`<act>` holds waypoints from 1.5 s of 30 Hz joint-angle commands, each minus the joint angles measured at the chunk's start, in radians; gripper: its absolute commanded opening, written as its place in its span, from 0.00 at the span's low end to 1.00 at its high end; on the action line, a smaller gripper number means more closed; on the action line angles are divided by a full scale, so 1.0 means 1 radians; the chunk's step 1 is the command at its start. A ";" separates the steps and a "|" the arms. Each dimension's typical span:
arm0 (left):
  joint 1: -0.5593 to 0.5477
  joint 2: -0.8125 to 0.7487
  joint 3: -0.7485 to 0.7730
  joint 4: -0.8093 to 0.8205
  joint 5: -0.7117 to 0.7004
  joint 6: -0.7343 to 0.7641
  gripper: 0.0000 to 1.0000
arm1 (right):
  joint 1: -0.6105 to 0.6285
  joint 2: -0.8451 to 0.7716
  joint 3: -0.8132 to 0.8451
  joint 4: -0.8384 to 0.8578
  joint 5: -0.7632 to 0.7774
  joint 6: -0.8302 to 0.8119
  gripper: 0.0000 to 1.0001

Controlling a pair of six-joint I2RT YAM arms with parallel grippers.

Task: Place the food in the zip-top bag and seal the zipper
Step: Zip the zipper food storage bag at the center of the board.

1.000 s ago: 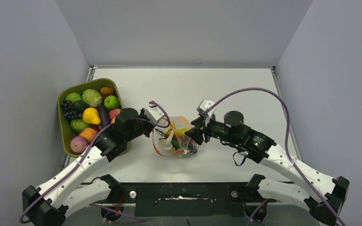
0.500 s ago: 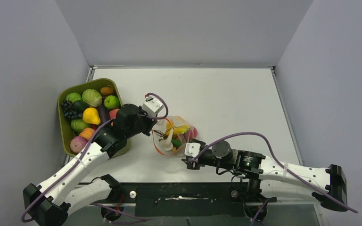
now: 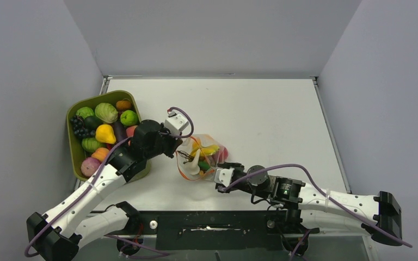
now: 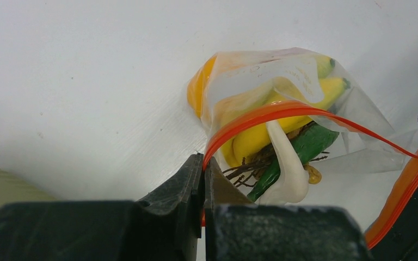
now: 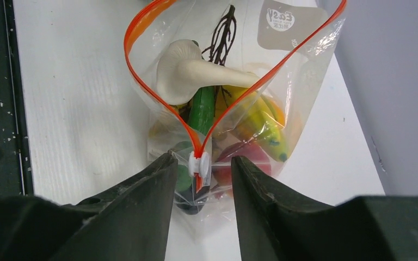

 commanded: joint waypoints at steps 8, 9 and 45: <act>0.008 -0.051 0.035 0.063 0.056 -0.034 0.00 | -0.113 -0.069 0.006 0.075 -0.070 -0.004 0.04; 0.008 -0.050 0.044 0.053 0.060 -0.032 0.00 | -0.126 -0.077 0.009 0.074 -0.085 -0.004 0.00; -0.024 0.085 0.162 0.318 0.914 0.278 0.64 | -0.416 -0.061 0.143 0.022 -0.495 0.093 0.00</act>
